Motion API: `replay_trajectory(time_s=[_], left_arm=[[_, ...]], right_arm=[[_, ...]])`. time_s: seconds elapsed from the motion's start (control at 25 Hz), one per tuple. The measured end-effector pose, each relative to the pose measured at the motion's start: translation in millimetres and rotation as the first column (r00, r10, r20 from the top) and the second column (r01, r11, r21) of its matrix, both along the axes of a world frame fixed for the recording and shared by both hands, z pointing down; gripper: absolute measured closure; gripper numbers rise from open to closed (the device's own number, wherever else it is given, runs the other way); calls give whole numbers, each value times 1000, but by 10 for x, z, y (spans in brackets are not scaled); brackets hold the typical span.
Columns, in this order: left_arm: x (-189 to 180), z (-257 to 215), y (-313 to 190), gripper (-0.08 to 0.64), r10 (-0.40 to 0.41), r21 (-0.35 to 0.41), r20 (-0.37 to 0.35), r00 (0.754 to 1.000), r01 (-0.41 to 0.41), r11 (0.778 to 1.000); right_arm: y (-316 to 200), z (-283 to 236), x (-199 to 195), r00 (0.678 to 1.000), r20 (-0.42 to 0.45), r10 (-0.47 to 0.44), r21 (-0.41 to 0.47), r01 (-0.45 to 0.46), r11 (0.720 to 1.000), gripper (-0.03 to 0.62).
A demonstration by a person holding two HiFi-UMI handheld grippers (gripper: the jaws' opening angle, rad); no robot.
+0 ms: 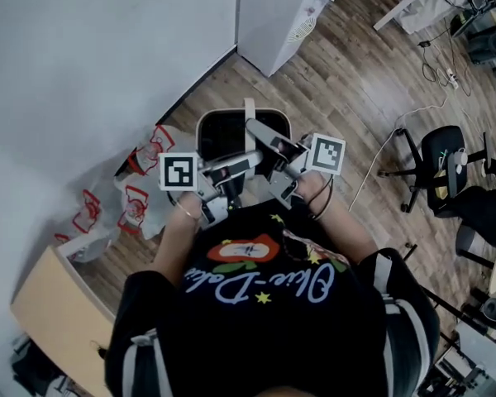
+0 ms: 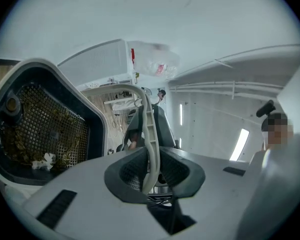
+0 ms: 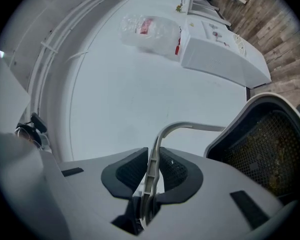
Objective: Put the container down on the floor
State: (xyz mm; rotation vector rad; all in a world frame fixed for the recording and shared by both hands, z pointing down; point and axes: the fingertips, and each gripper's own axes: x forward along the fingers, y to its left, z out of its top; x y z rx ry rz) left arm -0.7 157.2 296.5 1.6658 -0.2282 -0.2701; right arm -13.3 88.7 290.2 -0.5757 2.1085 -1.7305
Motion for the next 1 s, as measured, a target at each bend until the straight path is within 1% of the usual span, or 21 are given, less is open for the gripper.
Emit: replay_trajectory(time_s=[0.08,0.16,0.28,0.36,0.44,0.52,0.68,0.84,1.0], left_arm=[[57,10,-258,505,-18,0,-9,1000,18,1000],[102,40,-437,505,-41,5,-8,999,41,999],[143,126,-734,505,-78,5,38,996,78,997],[193,135,-945,506,-111,-12,37,993,111,994],[227,146,-1150,506,-147,-35,41,988,148,988],[270,103,-1347,506,-176,-30,29,984,177,984],[355,123,-1712,506,-227,-32,48,973,228,973],[393,170,-2017,506,-275,-40,42,960,277,960],[428,290,-2240,506,-306,-36,90,948,310,950]], right_arm=[[-251,37,37,1000,5,-17,-14,17,1000,531],[-422,72,69,999,-7,-46,-9,46,999,531],[-717,93,106,994,-28,-105,10,106,994,531],[-931,85,131,989,-30,-143,15,143,990,531],[-1138,61,142,983,-31,-178,20,179,984,531],[-1320,49,152,978,-28,-208,17,209,978,531],[-1675,79,203,964,-34,-265,11,265,964,532],[-1959,135,188,946,-29,-322,0,322,947,532],[-2181,241,223,929,-40,-368,-19,368,930,532]])
